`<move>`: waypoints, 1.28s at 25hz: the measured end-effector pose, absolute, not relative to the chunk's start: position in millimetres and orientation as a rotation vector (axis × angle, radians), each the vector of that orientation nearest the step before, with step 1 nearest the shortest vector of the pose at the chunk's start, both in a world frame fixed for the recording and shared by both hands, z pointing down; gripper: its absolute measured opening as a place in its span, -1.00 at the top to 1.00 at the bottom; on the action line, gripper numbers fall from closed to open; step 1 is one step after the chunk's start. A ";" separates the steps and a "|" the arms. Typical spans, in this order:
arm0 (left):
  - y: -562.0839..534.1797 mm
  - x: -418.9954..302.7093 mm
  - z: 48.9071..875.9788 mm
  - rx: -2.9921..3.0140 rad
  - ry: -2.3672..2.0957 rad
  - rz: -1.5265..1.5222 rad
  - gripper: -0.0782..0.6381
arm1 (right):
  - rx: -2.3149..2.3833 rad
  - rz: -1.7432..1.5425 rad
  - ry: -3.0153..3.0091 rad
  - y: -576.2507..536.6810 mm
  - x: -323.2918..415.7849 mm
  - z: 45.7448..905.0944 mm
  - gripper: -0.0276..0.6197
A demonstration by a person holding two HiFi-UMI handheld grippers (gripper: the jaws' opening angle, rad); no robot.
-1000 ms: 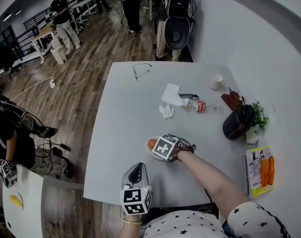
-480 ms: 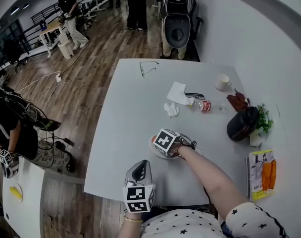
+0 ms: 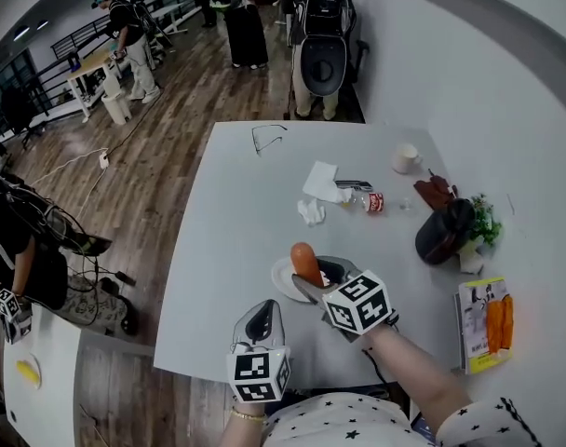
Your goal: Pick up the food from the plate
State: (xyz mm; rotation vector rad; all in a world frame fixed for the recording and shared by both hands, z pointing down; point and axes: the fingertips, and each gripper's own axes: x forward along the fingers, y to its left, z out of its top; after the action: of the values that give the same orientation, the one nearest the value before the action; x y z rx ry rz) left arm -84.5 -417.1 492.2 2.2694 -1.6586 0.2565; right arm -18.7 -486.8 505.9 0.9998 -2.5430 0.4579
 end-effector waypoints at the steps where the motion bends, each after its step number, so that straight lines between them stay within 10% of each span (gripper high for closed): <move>1: -417.2 -83.4 488.1 2.277 -1.666 0.246 0.76 | 1.035 0.431 -2.571 -477.9 -17.7 497.0 0.24; 32: -411.5 -76.6 468.7 2.319 -1.724 0.238 0.76 | 1.269 0.388 -2.680 -425.6 -9.2 474.4 0.24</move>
State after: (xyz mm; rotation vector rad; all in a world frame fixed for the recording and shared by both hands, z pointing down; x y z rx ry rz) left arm -76.6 -411.5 468.7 2.3190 -1.7245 0.2382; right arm -9.2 -425.6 474.4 1.2693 -2.6802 0.3877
